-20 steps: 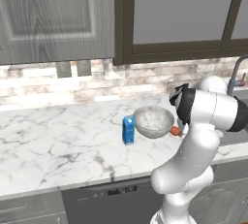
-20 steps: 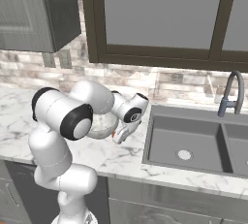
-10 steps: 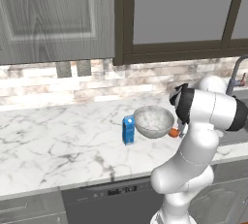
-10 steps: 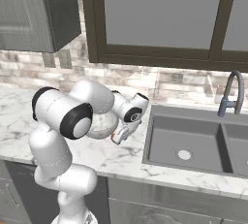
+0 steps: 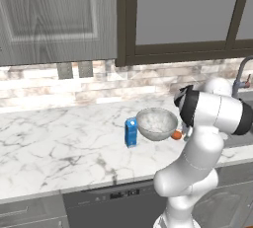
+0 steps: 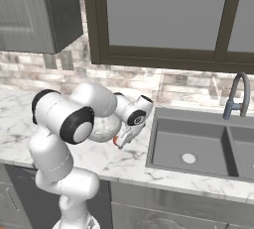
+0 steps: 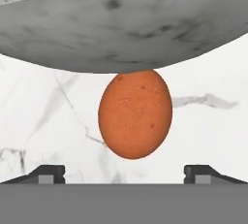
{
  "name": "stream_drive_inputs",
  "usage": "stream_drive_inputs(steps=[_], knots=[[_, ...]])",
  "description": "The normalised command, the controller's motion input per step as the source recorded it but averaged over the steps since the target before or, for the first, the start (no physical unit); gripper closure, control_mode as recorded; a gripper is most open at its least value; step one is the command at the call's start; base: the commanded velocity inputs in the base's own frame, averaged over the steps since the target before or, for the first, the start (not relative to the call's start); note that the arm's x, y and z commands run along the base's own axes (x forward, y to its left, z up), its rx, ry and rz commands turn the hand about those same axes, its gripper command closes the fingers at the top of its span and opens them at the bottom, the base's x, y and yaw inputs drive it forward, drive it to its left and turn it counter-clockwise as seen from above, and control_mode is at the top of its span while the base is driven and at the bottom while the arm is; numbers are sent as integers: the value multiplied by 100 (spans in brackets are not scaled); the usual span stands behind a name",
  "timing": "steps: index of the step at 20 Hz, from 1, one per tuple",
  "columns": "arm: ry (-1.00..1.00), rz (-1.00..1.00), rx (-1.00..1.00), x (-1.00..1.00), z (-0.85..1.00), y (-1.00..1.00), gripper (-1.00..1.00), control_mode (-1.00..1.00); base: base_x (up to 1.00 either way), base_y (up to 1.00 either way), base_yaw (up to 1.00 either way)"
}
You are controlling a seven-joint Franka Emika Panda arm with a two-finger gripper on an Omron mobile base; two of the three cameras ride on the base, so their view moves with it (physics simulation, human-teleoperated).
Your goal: Gather the eggs and milk located in the vicinity of the sink area and place them right next to the bowl.
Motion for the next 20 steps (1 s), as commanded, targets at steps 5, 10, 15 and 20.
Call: stream_drive_inputs(steps=[5, 10, 15, 20], knots=[[-12, -11, 1, -63, 25, -13, -100, -100, 0, 0, 0], [-6, -17, 1, -46, 38, -1, -100, -100, 0, 0, 0], [-4, -22, 0, -24, 55, 1, -100, -100, 0, 0, 0], [2, -32, 0, -1, 51, 16, -100, -100, 0, 0, 0]])
